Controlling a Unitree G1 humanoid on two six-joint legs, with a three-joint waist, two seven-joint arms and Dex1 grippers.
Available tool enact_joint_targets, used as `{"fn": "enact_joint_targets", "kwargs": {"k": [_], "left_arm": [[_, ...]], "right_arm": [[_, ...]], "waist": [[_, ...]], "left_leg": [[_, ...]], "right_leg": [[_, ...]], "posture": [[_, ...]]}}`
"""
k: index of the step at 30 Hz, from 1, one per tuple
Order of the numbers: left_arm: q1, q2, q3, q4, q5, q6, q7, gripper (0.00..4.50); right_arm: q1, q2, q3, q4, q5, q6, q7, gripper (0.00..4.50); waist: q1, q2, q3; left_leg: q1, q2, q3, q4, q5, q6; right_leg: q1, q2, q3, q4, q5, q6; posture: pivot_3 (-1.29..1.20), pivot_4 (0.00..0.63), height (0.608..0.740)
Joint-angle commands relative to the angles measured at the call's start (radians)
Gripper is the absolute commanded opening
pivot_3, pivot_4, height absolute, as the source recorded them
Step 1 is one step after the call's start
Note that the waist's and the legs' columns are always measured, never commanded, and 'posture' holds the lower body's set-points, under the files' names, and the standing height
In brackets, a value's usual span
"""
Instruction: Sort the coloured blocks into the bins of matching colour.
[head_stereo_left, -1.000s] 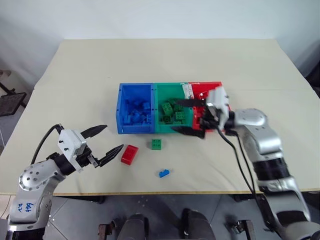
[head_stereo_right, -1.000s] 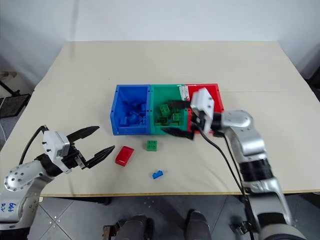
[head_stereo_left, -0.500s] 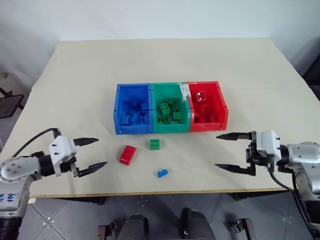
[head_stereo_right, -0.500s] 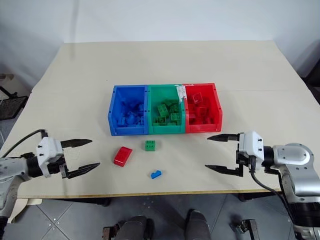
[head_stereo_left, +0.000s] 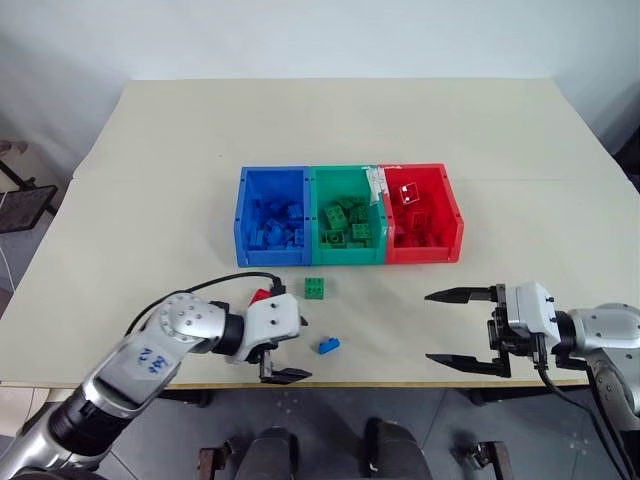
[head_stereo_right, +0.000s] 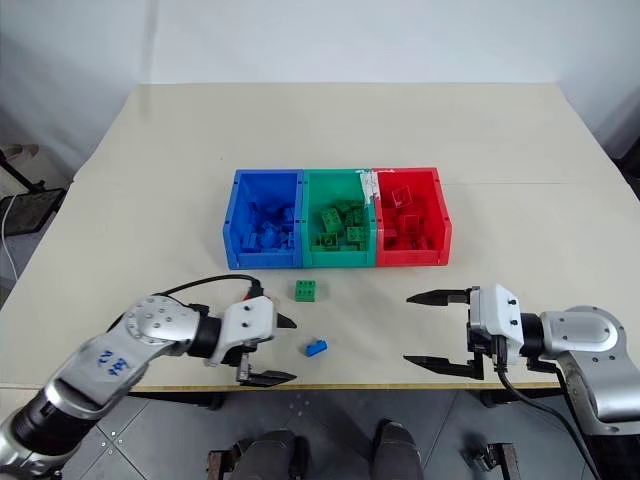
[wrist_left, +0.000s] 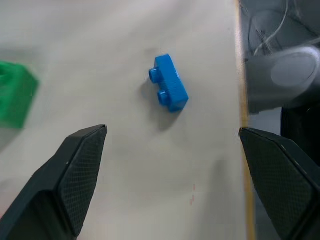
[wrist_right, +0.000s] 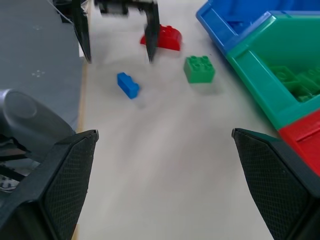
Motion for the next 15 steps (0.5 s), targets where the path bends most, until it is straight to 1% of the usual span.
{"fn": "enact_joint_targets", "kwargs": {"k": [1,6,9,15], "left_arm": [[-0.046,-0.047,-0.053,0.011,0.047,0.035,0.042,4.50],[-0.065,-0.104,-0.064,0.041,0.076,0.058,0.086,4.50],[-0.079,-0.127,-0.080,0.057,0.105,0.076,0.114,3.87],[-0.078,-0.107,-0.099,0.049,0.095,0.092,0.073,2.03]], "right_arm": [[0.032,-0.027,-0.015,-0.047,-0.003,-0.021,0.008,4.48],[0.044,-0.022,-0.016,-0.073,0.003,-0.005,-0.018,4.48],[0.049,-0.017,-0.012,-0.075,-0.009,-0.016,-0.032,4.50],[0.046,-0.026,0.006,-0.036,-0.067,-0.109,-0.006,4.50]], "waist": [[0.003,-0.001,0.000],[0.004,-0.001,0.000],[0.009,-0.001,0.000],[0.010,-0.001,0.000]], "left_leg": [[0.000,0.000,0.000,0.000,0.000,0.000],[-0.001,0.000,0.000,0.004,0.000,0.000],[-0.001,0.000,-0.001,0.005,0.000,0.000],[-0.001,0.000,0.000,0.006,0.000,0.001]], "right_leg": [[0.000,0.000,0.000,-0.001,0.000,0.000],[0.001,0.000,0.000,-0.001,0.000,0.000],[0.002,0.000,0.000,-0.001,0.000,0.000],[0.002,0.000,0.000,-0.001,0.000,0.000]], "posture": [[0.00,0.150,0.740],[0.00,0.150,0.740],[0.00,0.150,0.740],[0.00,0.150,0.740]]}}
